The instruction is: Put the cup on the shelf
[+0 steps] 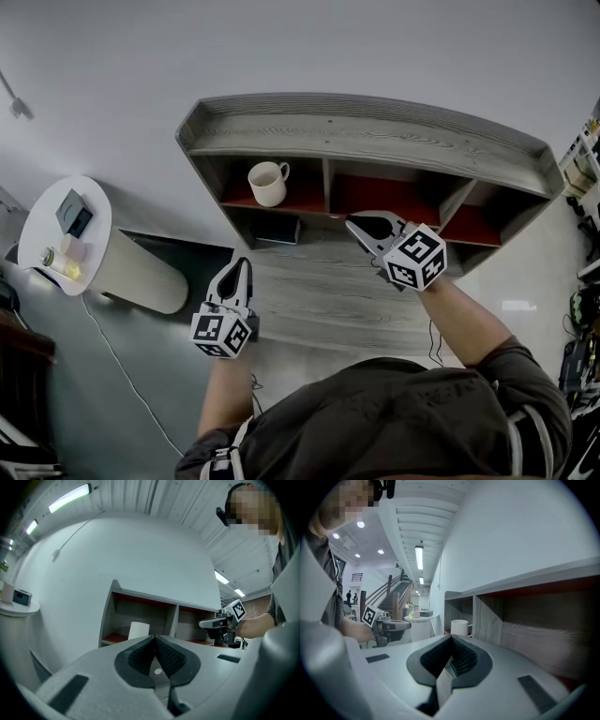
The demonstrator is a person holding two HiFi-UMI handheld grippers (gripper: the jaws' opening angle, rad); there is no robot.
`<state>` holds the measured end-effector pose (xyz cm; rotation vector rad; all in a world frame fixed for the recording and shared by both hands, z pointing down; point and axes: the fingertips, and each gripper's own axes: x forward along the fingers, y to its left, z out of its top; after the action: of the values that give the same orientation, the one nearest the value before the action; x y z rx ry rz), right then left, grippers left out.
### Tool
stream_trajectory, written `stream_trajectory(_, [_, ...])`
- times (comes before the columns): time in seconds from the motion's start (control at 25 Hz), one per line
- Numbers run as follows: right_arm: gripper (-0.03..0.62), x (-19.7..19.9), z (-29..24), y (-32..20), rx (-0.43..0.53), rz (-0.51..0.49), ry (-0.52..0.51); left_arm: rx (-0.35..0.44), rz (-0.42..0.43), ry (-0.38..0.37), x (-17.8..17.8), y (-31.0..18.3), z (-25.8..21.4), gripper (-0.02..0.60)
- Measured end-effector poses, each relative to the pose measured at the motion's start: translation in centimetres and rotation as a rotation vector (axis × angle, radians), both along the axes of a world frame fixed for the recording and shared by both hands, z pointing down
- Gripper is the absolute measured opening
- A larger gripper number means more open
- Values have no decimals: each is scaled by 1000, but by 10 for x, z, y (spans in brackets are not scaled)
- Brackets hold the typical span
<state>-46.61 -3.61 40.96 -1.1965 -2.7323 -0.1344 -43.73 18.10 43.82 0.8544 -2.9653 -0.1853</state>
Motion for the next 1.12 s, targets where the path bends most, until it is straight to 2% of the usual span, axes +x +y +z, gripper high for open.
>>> stream_trajectory(1.12, [-11, 7, 4, 6, 19, 10, 13, -37, 17, 24, 6, -1, -3, 6])
